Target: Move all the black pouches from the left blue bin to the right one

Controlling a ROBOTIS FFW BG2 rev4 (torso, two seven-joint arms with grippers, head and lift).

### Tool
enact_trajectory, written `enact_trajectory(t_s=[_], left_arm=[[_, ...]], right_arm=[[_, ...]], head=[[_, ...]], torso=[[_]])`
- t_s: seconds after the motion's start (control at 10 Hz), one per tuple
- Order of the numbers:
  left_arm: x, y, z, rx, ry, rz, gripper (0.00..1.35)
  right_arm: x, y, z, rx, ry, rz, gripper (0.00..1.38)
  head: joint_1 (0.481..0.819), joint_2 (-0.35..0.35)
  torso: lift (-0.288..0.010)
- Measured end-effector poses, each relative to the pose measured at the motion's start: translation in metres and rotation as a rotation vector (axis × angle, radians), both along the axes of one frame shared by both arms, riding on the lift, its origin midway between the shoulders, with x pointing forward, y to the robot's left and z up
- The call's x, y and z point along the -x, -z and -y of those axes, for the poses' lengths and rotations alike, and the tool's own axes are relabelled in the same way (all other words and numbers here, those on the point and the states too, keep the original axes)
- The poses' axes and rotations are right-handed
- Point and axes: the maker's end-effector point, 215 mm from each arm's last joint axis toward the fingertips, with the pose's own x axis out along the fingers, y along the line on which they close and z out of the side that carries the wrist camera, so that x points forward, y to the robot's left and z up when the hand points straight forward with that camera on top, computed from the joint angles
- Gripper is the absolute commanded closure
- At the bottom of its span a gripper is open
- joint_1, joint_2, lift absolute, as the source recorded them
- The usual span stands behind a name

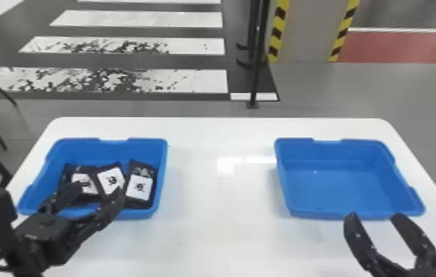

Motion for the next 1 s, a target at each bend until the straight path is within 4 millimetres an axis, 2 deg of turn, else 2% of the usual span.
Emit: enact_trajectory(t_s=[0.4, 0.7, 1.0], left_arm=[[-0.034, 0.033, -0.009, 0.012, 0.002, -0.106, 0.27], [-0.062, 0.048, 0.0, 0.023, 0.044, -0.167, 0.27], [-0.067, 0.065, -0.005, 0.017, 0.031, -0.266, 0.27]], right_arm=[[-0.003, -0.002, -0.01, -0.006, -0.018, 0.005, 0.17], [-0.004, -0.003, -0.011, 0.002, -0.02, 0.007, 0.17], [-0.004, -0.002, -0.01, -0.004, -0.018, 0.006, 0.17]], head=[[0.695, 0.027], [0.695, 0.013], [0.695, 0.019]], torso=[[-0.14], [-0.14], [-0.14]])
